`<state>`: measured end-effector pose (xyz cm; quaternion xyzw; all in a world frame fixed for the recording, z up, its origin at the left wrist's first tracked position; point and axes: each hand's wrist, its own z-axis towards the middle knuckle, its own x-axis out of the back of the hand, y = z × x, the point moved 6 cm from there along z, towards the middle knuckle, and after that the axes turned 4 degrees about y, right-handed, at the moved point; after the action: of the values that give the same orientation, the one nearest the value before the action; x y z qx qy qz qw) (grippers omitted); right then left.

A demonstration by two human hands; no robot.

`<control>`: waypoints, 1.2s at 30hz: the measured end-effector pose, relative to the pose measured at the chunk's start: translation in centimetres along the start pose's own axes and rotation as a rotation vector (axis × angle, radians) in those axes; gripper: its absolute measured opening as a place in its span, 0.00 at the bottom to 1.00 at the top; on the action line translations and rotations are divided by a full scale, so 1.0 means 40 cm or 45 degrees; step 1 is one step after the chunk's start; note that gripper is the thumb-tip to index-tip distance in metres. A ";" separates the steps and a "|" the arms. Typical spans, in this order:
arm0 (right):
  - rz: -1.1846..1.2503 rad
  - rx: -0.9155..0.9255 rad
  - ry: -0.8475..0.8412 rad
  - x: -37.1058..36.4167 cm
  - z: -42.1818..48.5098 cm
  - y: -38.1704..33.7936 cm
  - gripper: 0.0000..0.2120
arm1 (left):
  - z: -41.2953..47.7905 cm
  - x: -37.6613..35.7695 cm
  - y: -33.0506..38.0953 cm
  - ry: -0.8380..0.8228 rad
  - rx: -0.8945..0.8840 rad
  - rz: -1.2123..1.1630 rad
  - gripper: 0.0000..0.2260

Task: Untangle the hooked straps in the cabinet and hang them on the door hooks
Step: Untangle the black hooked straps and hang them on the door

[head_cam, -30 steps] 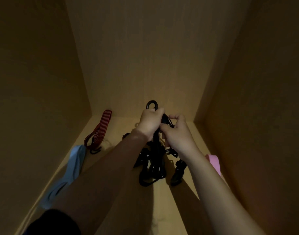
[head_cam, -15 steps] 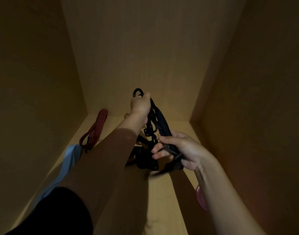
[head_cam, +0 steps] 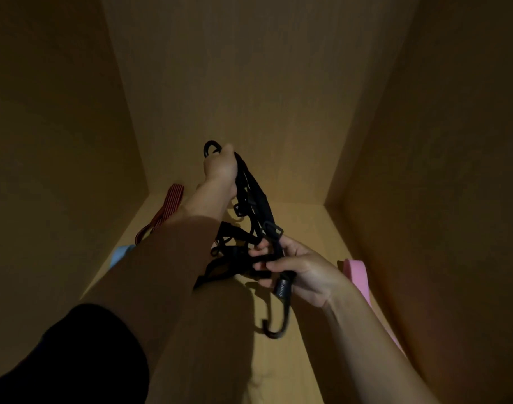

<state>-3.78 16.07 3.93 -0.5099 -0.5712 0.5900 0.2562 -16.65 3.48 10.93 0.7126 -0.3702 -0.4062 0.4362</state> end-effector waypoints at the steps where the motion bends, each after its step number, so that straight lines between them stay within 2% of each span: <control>1: 0.038 -0.017 0.033 0.004 0.000 0.004 0.14 | 0.002 0.004 0.001 0.008 0.005 0.005 0.10; 3: 0.163 -0.009 0.060 0.005 -0.005 0.008 0.12 | 0.004 0.011 -0.004 0.025 0.009 -0.012 0.09; 5: 0.315 -0.008 -0.003 -0.004 -0.013 0.014 0.12 | 0.011 0.022 -0.014 0.049 0.028 -0.048 0.08; 8: 0.360 -0.028 -0.167 -0.015 -0.034 0.030 0.21 | 0.016 0.034 -0.031 0.054 0.047 -0.016 0.09; 12: 0.270 -0.020 -0.285 -0.021 -0.050 0.035 0.13 | 0.011 0.032 -0.059 0.038 0.089 0.020 0.11; 18: 0.089 0.018 -0.083 0.006 -0.033 0.048 0.20 | -0.004 0.030 -0.073 0.048 0.135 -0.095 0.10; 22: 0.029 0.099 0.031 0.012 -0.030 0.057 0.12 | -0.009 0.040 -0.074 0.041 0.135 -0.109 0.10; 25: -0.275 0.161 0.132 0.019 -0.043 0.052 0.09 | -0.014 0.036 -0.063 -0.059 -0.033 0.089 0.09; 28: -0.477 0.137 0.225 0.039 -0.045 0.035 0.21 | -0.048 0.022 -0.064 -0.253 -0.155 0.147 0.06; 31: -0.213 0.226 0.505 0.073 -0.034 -0.030 0.21 | -0.105 0.013 -0.077 -0.441 -0.150 0.231 0.08; 32: -0.146 0.191 0.570 0.079 -0.025 -0.050 0.23 | -0.127 0.008 -0.081 -0.506 -0.152 0.242 0.08; 33: -0.088 0.105 0.587 0.076 -0.014 -0.065 0.26 | -0.151 0.004 -0.084 -0.571 -0.152 0.239 0.08; 36: 0.108 -0.159 0.463 0.038 0.019 -0.083 0.31 | -0.213 -0.005 -0.103 -0.752 -0.128 0.287 0.10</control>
<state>-5.92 17.82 6.42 -0.6468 -0.5288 0.4618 0.2979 -8.34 7.80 9.63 0.4960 -0.5369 -0.5623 0.3868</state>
